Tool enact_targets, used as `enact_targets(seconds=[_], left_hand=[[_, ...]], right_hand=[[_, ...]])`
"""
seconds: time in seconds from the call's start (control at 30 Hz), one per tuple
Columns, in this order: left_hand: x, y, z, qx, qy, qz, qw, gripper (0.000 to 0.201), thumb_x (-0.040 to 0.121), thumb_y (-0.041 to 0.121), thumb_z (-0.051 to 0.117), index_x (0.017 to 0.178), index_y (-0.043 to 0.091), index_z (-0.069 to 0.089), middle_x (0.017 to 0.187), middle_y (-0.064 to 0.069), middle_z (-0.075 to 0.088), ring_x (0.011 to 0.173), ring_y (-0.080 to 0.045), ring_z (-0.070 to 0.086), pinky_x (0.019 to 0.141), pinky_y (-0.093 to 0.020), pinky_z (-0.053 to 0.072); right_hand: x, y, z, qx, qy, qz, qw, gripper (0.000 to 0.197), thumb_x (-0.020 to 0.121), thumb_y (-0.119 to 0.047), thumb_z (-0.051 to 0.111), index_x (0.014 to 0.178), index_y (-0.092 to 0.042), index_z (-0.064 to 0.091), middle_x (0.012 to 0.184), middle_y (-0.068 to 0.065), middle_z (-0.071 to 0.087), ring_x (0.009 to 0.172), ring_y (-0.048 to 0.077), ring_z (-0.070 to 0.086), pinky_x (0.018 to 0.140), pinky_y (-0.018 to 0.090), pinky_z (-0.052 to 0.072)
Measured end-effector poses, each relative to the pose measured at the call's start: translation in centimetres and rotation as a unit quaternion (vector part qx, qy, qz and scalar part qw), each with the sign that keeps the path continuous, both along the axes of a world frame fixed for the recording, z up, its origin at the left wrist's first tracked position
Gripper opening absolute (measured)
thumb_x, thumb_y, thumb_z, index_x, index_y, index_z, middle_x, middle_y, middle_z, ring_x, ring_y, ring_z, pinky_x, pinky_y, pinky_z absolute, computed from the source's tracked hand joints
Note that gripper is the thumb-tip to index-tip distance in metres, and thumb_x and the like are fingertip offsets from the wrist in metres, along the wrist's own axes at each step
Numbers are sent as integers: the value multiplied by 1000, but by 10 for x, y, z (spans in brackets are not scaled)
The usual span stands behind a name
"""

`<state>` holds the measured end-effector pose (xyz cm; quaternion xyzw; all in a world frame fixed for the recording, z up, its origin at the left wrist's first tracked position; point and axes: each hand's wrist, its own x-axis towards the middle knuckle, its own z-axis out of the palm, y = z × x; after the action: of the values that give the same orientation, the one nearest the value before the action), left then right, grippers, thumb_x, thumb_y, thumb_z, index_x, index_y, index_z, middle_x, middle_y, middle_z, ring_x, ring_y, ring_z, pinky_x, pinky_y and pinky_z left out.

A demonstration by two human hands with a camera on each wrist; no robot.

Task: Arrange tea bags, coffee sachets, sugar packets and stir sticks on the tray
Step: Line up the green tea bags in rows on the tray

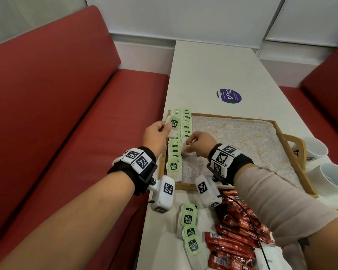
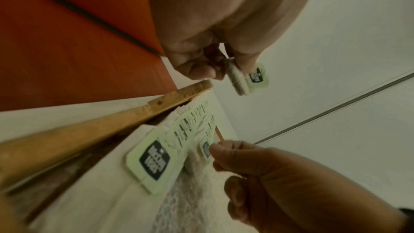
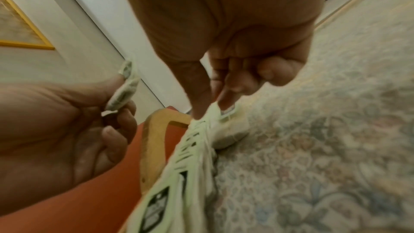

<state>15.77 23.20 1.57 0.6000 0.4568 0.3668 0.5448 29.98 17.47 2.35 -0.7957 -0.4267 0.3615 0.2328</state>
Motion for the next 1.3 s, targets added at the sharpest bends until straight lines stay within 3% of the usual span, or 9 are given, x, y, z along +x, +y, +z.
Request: enact_targets(seconds=[0.13, 0.23, 0.43, 0.53, 0.67, 0.77, 0.93, 1.13, 1.3], left_hand=[[0, -3, 1, 18, -4, 4, 1000, 14, 93, 23, 59, 80, 21, 65, 87, -15, 67, 74, -19, 54, 70, -38, 47], [0, -9, 4, 26, -17, -6, 1000, 12, 92, 20, 60, 86, 12, 67, 91, -18, 67, 79, -18, 56, 80, -40, 51], [-2, -20, 6, 25, -25, -19, 999, 13, 90, 20, 63, 77, 21, 66, 76, 4, 64, 71, -9, 54, 75, -27, 46], [-2, -24, 6, 21, -28, -21, 999, 15, 89, 19, 65, 75, 26, 67, 79, 3, 67, 77, -13, 58, 81, -33, 49], [-1, -28, 6, 8, -42, -30, 999, 5, 88, 16, 66, 86, 16, 70, 91, -7, 70, 86, -17, 63, 87, -36, 51], [0, -27, 6, 12, -37, -13, 999, 8, 90, 18, 64, 95, 14, 68, 97, 1, 67, 93, -15, 61, 86, -29, 49], [1, -23, 4, 0, -8, 13, 1000, 14, 95, 24, 54, 100, 18, 64, 102, -5, 68, 79, -15, 55, 73, -31, 45], [1, -18, 0, -14, 6, 19, 1000, 18, 97, 21, 50, 106, 13, 63, 111, -2, 67, 90, -14, 58, 83, -33, 47], [0, -16, -3, -19, 15, 17, 1000, 13, 97, 18, 49, 101, 17, 61, 112, -3, 67, 91, -14, 58, 86, -35, 48]], right_hand=[[-8, -13, 16, 102, 82, 40, 991, 17, 79, -22, 76, 90, -15, 63, 66, -6, 60, 48, 6, 51, 50, 17, 42], [-11, -17, 23, 141, 90, 36, 985, 10, 87, -26, 67, 82, -17, 64, 71, -5, 65, 42, 2, 51, 43, 11, 39], [-12, -26, 25, 146, 99, 19, 984, 18, 89, -24, 64, 72, -18, 63, 74, -3, 67, 40, 1, 50, 42, 9, 38], [-13, -31, 25, 143, 105, 27, 984, 20, 89, -25, 65, 70, -18, 62, 75, -2, 68, 41, 1, 51, 43, 9, 37], [-12, -34, 23, 137, 96, 26, 986, 22, 90, -21, 64, 68, -16, 60, 75, -1, 68, 40, -1, 51, 42, 8, 37], [-7, -34, 21, 114, 74, 23, 990, 24, 90, -23, 64, 67, -17, 59, 74, -4, 68, 41, 1, 52, 42, 10, 36], [8, -37, 15, 20, 46, -9, 999, 25, 91, -25, 62, 68, -15, 58, 73, -6, 67, 49, 7, 53, 43, 16, 36], [10, -36, 9, -76, 33, -26, 996, 24, 92, -19, 61, 70, -12, 54, 68, 1, 62, 32, 3, 49, 31, 11, 32], [11, -26, 3, -130, 14, -13, 991, 23, 92, -21, 62, 72, -10, 57, 73, 5, 63, 53, 15, 51, 56, 27, 47]])
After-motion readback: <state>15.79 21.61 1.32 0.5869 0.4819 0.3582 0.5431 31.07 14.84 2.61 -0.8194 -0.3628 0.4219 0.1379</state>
